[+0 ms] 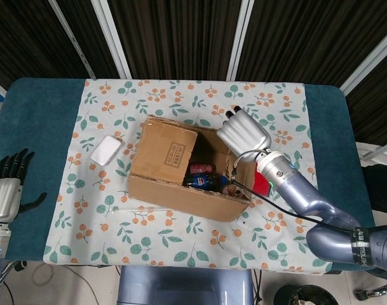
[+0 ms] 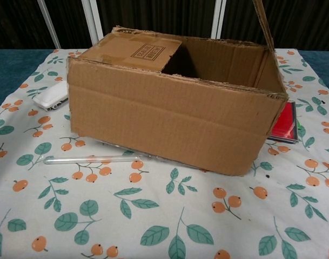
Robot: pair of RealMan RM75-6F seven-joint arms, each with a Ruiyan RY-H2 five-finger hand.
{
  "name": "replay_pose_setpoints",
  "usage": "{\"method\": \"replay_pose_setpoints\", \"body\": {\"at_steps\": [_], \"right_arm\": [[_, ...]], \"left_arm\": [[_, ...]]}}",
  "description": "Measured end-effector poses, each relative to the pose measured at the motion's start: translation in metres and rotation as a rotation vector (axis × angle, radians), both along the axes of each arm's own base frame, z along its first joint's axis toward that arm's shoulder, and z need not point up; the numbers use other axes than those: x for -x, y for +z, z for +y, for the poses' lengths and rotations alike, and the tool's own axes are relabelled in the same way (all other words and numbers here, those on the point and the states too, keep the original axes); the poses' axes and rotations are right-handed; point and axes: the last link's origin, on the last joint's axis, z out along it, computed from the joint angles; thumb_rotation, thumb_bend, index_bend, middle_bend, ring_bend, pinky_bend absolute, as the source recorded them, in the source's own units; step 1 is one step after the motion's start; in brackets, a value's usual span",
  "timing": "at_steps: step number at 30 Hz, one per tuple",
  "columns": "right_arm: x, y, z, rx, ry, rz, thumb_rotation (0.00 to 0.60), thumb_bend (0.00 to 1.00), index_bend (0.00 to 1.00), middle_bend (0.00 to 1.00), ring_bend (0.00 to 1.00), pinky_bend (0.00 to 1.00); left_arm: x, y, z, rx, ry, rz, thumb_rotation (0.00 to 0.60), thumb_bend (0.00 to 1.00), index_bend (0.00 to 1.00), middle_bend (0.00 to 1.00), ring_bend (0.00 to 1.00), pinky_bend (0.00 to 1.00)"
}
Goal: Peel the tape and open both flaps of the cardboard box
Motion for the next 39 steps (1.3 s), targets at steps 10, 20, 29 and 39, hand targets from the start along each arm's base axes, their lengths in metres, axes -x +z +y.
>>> {"method": "replay_pose_setpoints", "body": {"at_steps": [10,20,29,39], "right_arm": [[0.007,0.013,0.001,-0.005,-0.042,0.007,0.600,1.00,0.65,0.55,0.33,0.37],[0.007,0.030,0.001,-0.071,-0.105,0.039,0.600,1.00,0.65,0.54,0.33,0.37],[-0.002,0.038,0.000,-0.109,-0.128,0.021,0.600,1.00,0.65,0.54,0.32,0.37],[-0.009,0.051,-0.002,-0.099,-0.126,0.037,0.600,1.00,0.65,0.54,0.32,0.37]], "left_arm": [[0.000,0.000,0.000,0.002,0.002,0.001,0.600,0.19,0.00,0.00,0.00,0.00],[0.000,-0.002,-0.001,0.007,0.004,0.002,0.600,0.19,0.00,0.00,0.00,0.00],[0.000,-0.002,-0.001,0.008,0.005,0.001,0.600,0.19,0.00,0.00,0.00,0.00],[0.000,-0.002,-0.001,0.006,0.006,-0.001,0.600,0.19,0.00,0.00,0.00,0.00]]}}
